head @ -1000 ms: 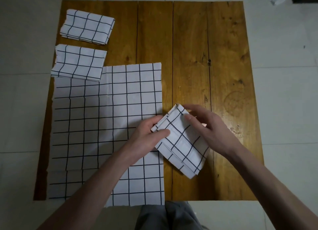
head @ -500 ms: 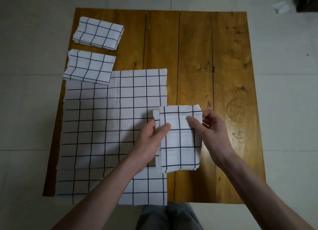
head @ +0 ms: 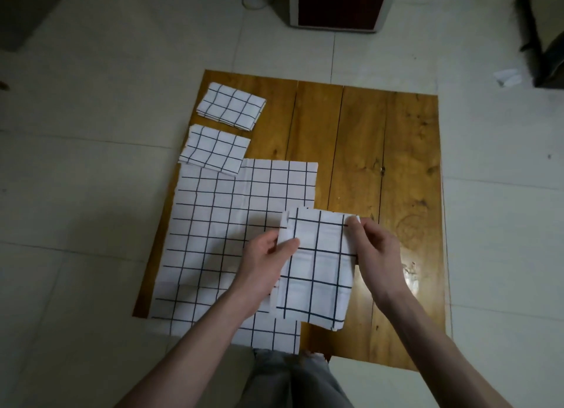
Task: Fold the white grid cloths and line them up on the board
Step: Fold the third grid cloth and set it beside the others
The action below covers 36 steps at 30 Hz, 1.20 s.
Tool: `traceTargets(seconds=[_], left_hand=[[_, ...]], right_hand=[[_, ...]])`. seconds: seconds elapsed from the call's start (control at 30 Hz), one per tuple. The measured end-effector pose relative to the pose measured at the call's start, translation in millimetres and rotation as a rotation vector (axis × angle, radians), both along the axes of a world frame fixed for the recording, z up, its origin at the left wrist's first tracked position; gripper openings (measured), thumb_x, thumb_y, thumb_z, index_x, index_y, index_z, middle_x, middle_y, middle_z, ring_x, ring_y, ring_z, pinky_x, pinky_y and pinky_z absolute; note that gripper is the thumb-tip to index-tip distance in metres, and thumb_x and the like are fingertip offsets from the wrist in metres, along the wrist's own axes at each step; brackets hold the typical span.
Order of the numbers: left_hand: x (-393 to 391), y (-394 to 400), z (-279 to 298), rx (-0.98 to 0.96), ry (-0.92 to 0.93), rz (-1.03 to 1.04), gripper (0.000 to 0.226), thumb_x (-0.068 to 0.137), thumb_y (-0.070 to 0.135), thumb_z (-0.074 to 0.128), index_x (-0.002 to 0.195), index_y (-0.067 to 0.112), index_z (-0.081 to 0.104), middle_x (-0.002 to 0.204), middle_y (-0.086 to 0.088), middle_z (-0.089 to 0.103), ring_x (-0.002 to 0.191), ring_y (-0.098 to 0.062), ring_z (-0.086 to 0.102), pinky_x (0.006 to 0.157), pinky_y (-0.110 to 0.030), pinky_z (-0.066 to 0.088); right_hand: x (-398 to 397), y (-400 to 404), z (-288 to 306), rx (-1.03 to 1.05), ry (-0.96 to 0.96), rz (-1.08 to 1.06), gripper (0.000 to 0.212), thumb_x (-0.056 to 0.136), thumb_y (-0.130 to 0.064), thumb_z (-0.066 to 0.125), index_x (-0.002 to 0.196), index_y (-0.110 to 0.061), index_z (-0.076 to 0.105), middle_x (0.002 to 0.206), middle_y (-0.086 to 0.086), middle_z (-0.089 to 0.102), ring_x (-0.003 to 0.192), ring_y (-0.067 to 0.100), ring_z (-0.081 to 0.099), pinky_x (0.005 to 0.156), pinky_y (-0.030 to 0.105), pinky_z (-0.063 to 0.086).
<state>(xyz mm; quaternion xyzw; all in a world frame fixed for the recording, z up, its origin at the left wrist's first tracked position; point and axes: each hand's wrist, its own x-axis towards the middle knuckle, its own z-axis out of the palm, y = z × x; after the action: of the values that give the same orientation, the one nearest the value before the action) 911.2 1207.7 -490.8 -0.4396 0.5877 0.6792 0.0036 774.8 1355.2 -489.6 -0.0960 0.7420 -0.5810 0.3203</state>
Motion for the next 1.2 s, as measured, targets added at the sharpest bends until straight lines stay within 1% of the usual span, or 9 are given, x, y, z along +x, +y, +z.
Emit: traceTargets(seconds=[0.07, 0.2, 0.3, 0.37, 0.47, 0.6, 0.77, 1.03, 1.2], left_hand=[[8, -1, 15, -0.012, -0.016, 0.051, 0.022, 0.098, 0.031, 0.07, 0.113, 0.016, 0.074, 0.104, 0.002, 0.078, 0.1, -0.007, 0.072, 0.094, -0.029, 0.056], [23, -6, 41, -0.074, -0.004, 0.16, 0.022, 0.098, 0.029, 0.071, 0.106, 0.009, 0.073, 0.1, -0.008, 0.076, 0.097, -0.011, 0.071, 0.09, -0.028, 0.056], [32, -13, 59, -0.088, 0.004, 0.242, 0.015, 0.098, 0.027, 0.07, 0.106, 0.015, 0.075, 0.097, 0.007, 0.079, 0.093, -0.002, 0.072, 0.077, -0.018, 0.055], [39, -22, 67, -0.103, -0.014, 0.245, 0.022, 0.098, 0.034, 0.069, 0.111, 0.016, 0.074, 0.102, 0.008, 0.078, 0.095, 0.0, 0.071, 0.08, -0.025, 0.056], [54, -41, 72, -0.084, -0.034, 0.184, 0.029, 0.097, 0.042, 0.07, 0.111, 0.017, 0.073, 0.104, -0.002, 0.076, 0.099, -0.013, 0.071, 0.085, -0.029, 0.057], [78, -75, 81, -0.075, -0.023, 0.064, 0.012, 0.096, 0.025, 0.072, 0.108, 0.023, 0.075, 0.104, 0.006, 0.078, 0.1, -0.011, 0.073, 0.087, -0.029, 0.059], [100, -123, 96, -0.109, 0.016, 0.001, 0.017, 0.096, 0.02, 0.073, 0.105, 0.006, 0.07, 0.104, -0.013, 0.076, 0.102, -0.029, 0.071, 0.093, -0.043, 0.058], [108, -167, 131, -0.131, 0.074, -0.162, 0.011, 0.095, 0.02, 0.074, 0.096, 0.01, 0.07, 0.093, -0.003, 0.077, 0.087, -0.01, 0.071, 0.081, -0.021, 0.054], [104, -181, 148, -0.094, 0.031, -0.263, 0.017, 0.091, 0.015, 0.078, 0.105, 0.022, 0.07, 0.107, -0.001, 0.077, 0.103, -0.017, 0.073, 0.088, -0.023, 0.057]], right_hand=[[7, -5, 14, -0.013, 0.007, 0.032, 0.042, 0.108, -0.036, 0.052, 0.088, -0.002, 0.067, 0.077, 0.024, 0.057, 0.066, 0.02, 0.054, 0.056, 0.032, 0.044], [21, -15, 38, -0.005, -0.045, 0.061, 0.039, 0.107, -0.04, 0.052, 0.093, -0.009, 0.071, 0.076, 0.003, 0.066, 0.066, 0.017, 0.061, 0.056, 0.028, 0.051], [36, -18, 49, 0.011, -0.046, 0.147, 0.027, 0.105, -0.039, 0.055, 0.095, -0.021, 0.072, 0.088, -0.002, 0.073, 0.078, 0.017, 0.069, 0.065, 0.031, 0.057], [47, -23, 54, -0.002, -0.008, 0.174, 0.025, 0.104, -0.034, 0.059, 0.088, -0.017, 0.069, 0.075, -0.001, 0.066, 0.069, 0.017, 0.063, 0.061, 0.03, 0.055], [64, -37, 63, 0.029, 0.075, 0.13, 0.029, 0.103, -0.033, 0.062, 0.081, -0.015, 0.064, 0.065, 0.0, 0.053, 0.061, 0.014, 0.052, 0.057, 0.031, 0.049], [89, -60, 74, 0.09, 0.111, 0.058, 0.029, 0.102, -0.045, 0.062, 0.081, -0.025, 0.066, 0.07, 0.007, 0.057, 0.063, 0.017, 0.053, 0.059, 0.038, 0.05], [132, -90, 98, 0.066, 0.02, -0.006, 0.023, 0.102, -0.047, 0.058, 0.092, -0.033, 0.072, 0.083, 0.006, 0.065, 0.069, 0.012, 0.062, 0.062, 0.029, 0.057], [178, -115, 143, 0.08, 0.103, -0.148, 0.02, 0.103, -0.024, 0.065, 0.085, -0.017, 0.069, 0.069, 0.011, 0.06, 0.06, 0.009, 0.055, 0.057, 0.024, 0.051], [181, -126, 155, 0.052, 0.098, -0.275, 0.018, 0.102, -0.025, 0.066, 0.087, -0.016, 0.071, 0.065, 0.008, 0.058, 0.06, 0.011, 0.052, 0.056, 0.03, 0.047]])
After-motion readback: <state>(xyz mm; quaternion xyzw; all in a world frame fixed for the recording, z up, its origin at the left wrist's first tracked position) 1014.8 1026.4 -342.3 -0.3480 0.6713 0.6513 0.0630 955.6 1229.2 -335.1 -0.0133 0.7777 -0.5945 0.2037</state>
